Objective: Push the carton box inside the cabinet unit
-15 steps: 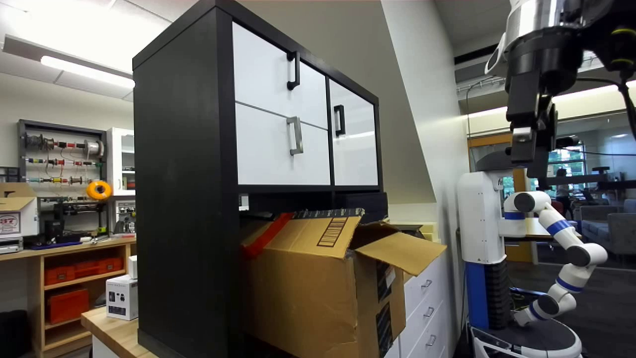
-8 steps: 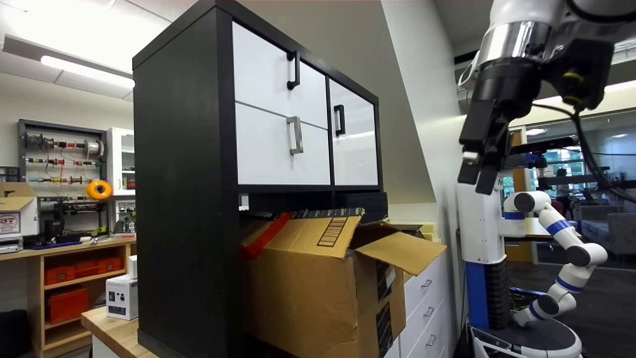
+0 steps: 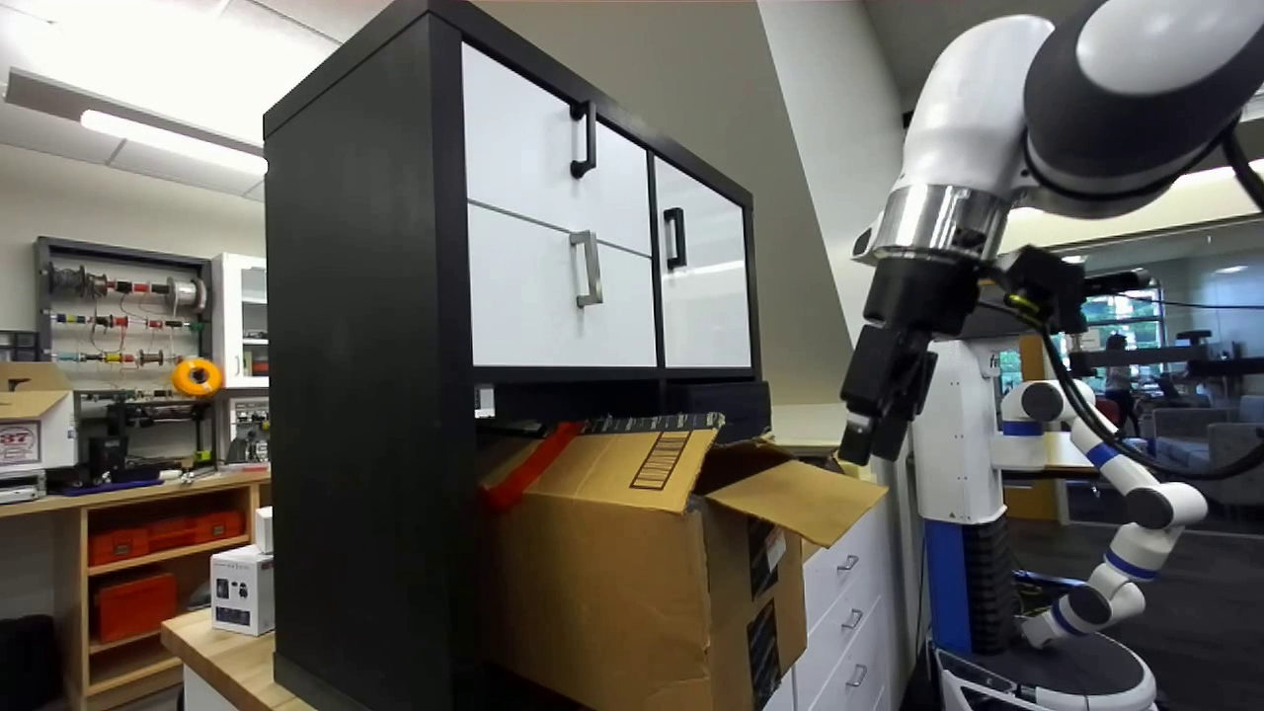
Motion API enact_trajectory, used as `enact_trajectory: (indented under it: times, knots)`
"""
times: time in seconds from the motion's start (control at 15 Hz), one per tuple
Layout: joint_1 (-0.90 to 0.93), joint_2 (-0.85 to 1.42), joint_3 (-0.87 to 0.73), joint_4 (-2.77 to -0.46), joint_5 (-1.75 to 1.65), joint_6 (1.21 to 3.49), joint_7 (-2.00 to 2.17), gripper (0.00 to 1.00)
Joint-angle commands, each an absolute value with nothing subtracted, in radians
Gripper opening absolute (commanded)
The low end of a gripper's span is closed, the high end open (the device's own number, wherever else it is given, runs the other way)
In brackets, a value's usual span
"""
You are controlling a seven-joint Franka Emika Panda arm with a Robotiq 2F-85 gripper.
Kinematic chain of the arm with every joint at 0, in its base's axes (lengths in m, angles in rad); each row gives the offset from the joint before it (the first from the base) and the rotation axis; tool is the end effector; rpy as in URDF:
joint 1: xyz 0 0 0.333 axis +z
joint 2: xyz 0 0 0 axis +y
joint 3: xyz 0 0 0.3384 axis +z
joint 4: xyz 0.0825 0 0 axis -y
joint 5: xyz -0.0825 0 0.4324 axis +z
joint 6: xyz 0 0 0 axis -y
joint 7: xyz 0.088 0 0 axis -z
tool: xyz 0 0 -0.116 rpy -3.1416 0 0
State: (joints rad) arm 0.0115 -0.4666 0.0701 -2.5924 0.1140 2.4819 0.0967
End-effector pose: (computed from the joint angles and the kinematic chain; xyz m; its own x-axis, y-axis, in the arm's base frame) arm 0.4539 0.0371 0.4361 0.9351 -0.1059 0.3381 -0.0768 -0.9922 -0.0984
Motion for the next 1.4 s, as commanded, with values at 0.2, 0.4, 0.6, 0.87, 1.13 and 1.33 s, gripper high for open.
enact_trajectory:
  times: [0.2, 0.4, 0.6, 0.87, 1.13, 1.33]
  knots:
    - [0.01, -0.341, -0.009, -2.582, 0.071, 2.634, -0.035, 1.0]
    - [0.018, -0.289, -0.043, -2.583, 0.09, 2.675, -0.095, 1.0]
    - [0.024, -0.233, -0.065, -2.58, 0.114, 2.722, -0.131, 1.0]
    - [0.041, -0.158, -0.081, -2.561, 0.177, 2.785, -0.178, 1.0]
    - [0.066, -0.095, -0.075, -2.529, 0.268, 2.839, -0.243, 1.0]
    - [0.086, -0.056, -0.072, -2.499, 0.362, 2.858, -0.311, 0.67]
